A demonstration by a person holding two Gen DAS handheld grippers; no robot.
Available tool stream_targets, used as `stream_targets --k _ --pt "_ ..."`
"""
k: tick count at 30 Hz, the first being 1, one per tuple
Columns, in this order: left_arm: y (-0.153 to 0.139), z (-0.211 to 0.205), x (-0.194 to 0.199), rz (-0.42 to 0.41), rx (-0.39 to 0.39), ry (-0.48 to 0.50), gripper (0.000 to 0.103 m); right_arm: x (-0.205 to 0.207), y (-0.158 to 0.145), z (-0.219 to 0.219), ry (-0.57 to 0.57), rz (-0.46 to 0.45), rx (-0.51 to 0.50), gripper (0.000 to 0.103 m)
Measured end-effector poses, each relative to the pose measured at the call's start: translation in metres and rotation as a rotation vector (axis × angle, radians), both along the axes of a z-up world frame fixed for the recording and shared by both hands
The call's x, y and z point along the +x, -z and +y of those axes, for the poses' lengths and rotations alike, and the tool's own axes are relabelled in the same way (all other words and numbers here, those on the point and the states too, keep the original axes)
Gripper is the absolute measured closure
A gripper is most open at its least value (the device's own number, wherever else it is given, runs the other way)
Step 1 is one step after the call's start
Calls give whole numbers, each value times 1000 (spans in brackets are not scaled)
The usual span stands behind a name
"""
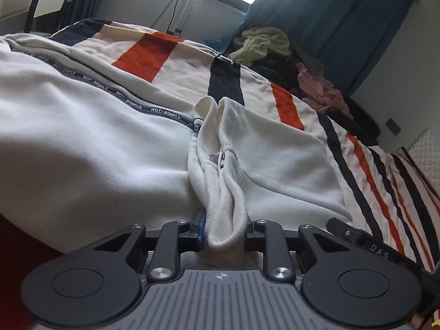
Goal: Fold clothes
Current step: 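Grasp the pants waistband with the left tool and lift it, then fold the lifted waistband over the pants and open the left tool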
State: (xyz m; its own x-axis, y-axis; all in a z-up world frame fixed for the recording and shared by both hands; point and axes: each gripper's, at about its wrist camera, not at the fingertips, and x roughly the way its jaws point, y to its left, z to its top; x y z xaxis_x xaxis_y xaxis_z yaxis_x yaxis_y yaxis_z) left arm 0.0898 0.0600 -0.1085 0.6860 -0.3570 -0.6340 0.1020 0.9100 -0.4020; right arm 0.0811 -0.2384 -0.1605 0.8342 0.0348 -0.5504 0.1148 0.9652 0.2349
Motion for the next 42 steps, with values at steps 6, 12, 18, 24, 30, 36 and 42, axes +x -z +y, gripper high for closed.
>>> stream_targets --k 6,12,18,24,30,36,42 --pt "-17 40 -16 42 -94 -123 18 -1 0 -3 10 -4 20 19" --pt "-32 148 -46 119 -275 -498 9 -5 -1 -8 26 4 56 20" --pt "-3 238 -52 107 -510 -814 9 -5 -2 -5 35 13 50 19" --pt "22 273 -18 7 -566 -936 38 -4 -2 1 35 5 17 19" --pt "16 274 8 -106 -323 -916 80 -8 -9 18 -45 -59 -37 19" --pt "-6 255 14 -195 -173 -881 91 -3 2 34 -101 -20 -101 19" --pt "-63 193 17 -369 68 -816 91 -2 5 31 -101 -15 -79 19"
